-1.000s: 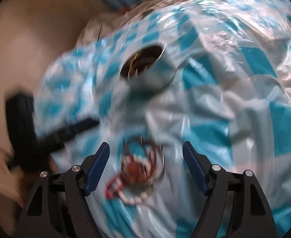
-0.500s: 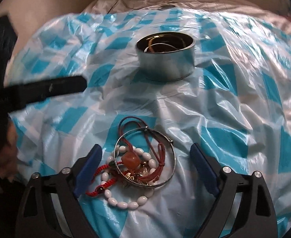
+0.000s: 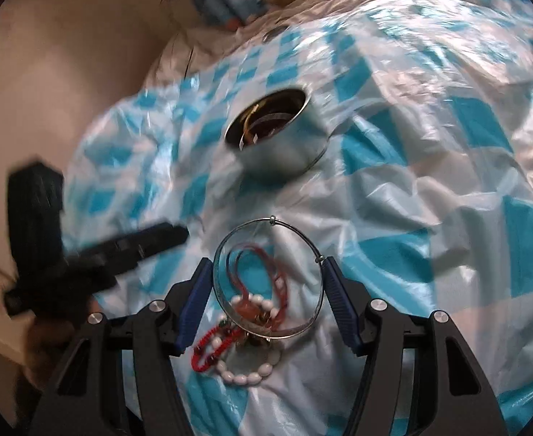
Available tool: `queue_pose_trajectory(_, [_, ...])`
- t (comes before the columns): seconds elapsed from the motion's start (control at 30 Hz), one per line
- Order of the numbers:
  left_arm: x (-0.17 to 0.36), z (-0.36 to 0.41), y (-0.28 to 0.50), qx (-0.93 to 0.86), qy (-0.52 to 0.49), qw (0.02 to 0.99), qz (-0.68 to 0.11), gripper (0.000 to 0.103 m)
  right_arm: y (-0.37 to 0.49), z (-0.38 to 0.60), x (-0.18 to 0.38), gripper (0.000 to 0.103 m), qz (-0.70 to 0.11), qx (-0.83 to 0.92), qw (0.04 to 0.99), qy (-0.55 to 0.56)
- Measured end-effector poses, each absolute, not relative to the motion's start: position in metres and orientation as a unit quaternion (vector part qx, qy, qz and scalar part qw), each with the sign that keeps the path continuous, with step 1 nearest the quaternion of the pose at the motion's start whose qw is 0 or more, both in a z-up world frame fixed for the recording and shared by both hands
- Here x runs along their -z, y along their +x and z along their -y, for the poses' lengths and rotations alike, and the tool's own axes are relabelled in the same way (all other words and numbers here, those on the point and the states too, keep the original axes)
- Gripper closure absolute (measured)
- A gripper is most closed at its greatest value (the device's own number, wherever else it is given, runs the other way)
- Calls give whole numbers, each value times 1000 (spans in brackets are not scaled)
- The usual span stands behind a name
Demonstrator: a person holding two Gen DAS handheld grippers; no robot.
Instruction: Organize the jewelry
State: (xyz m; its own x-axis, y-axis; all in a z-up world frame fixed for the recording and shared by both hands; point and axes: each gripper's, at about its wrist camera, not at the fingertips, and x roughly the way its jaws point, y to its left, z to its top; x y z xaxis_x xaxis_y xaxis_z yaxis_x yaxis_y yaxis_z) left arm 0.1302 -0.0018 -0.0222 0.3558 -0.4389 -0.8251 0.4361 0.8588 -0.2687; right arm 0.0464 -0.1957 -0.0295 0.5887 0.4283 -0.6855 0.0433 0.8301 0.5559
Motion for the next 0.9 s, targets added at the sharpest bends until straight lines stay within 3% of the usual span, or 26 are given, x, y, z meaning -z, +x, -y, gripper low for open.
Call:
queue_pose_trajectory(0.47, [54, 61, 116, 268, 117, 813, -504, 43, 43, 230, 31, 43, -414, -91, 836, 347])
queue_pose_trajectory(0.53, [53, 63, 113, 276, 117, 813, -499, 73, 43, 232, 31, 43, -412, -88, 837, 350])
queue_pose_trajectory(0.63, [48, 57, 115, 286, 96, 811, -502, 100, 44, 232, 31, 43, -416, -80, 839, 340])
queue_pose_trajectory(0.9, [22, 17, 128, 298, -12, 820, -488, 101, 47, 232, 30, 43, -409, -78, 845, 335])
